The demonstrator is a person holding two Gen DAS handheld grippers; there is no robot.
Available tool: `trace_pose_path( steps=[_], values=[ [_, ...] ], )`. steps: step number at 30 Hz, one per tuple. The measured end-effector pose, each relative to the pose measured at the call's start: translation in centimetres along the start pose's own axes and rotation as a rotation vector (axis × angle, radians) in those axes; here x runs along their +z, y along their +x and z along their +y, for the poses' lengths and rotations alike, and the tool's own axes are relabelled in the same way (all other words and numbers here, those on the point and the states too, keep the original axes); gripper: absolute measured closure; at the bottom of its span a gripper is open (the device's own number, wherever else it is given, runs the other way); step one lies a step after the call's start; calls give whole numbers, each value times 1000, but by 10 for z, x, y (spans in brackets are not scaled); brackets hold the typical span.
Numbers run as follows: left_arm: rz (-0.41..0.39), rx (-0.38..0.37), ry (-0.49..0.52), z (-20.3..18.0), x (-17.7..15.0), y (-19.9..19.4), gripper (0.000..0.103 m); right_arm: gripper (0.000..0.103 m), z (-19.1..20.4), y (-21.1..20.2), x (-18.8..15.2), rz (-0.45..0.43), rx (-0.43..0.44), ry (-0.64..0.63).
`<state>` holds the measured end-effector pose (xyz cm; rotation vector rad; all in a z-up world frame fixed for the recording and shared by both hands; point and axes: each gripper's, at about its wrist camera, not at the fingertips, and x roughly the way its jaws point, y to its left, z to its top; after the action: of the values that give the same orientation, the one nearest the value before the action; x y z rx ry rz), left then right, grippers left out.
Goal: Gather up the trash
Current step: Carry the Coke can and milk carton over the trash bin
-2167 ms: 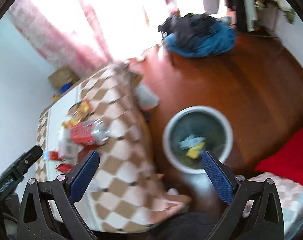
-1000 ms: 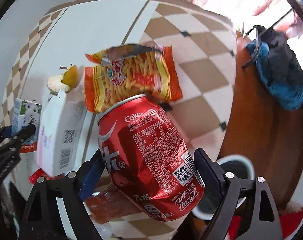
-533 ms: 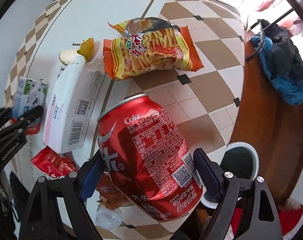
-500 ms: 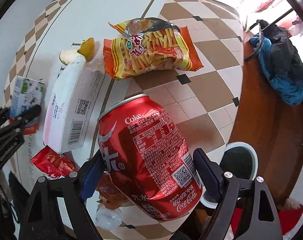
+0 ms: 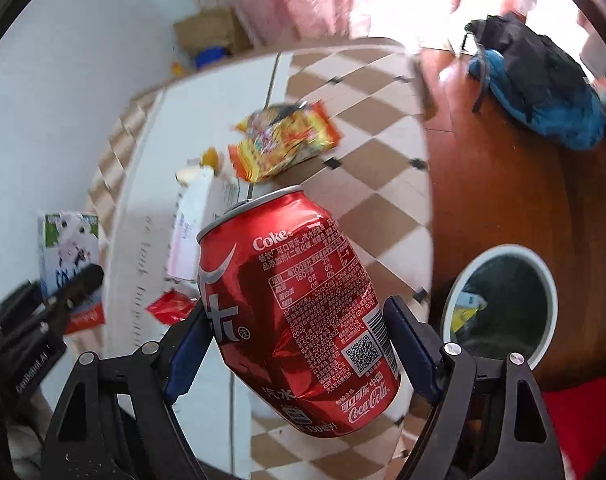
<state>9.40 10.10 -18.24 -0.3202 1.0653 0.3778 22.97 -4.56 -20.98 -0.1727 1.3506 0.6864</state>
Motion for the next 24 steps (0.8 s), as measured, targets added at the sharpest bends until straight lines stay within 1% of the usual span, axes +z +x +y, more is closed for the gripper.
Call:
trace_pose_path(
  steps=[4, 7, 8, 9, 13, 17, 22, 24],
  values=[
    [-57, -45, 57, -41, 10, -28, 74, 18, -44, -45, -17, -89, 47, 104],
    [-86, -88, 106, -79, 18, -40, 74, 19, -84, -81, -35, -149, 53, 169],
    [-95, -111, 128, -97, 20, -43, 74, 19, -96, -91, -39, -164, 50, 191],
    [-96, -125, 143, -111, 22, -44, 74, 19, -116, -104, -46, -183, 44, 219],
    [-89, -182, 200, -167, 25, -34, 74, 19, -175, -128, -66, -213, 16, 302],
    [-44, -232, 252, -229, 24, -7, 74, 19, -241, -128, -86, -200, -17, 393],
    [38, -271, 288, -290, 16, 43, 74, 19, -306, -97, -109, -145, -25, 496],
    [86, -280, 304, -312, 12, 67, 74, 20, -326, -79, -114, -123, -20, 532]
  ],
)
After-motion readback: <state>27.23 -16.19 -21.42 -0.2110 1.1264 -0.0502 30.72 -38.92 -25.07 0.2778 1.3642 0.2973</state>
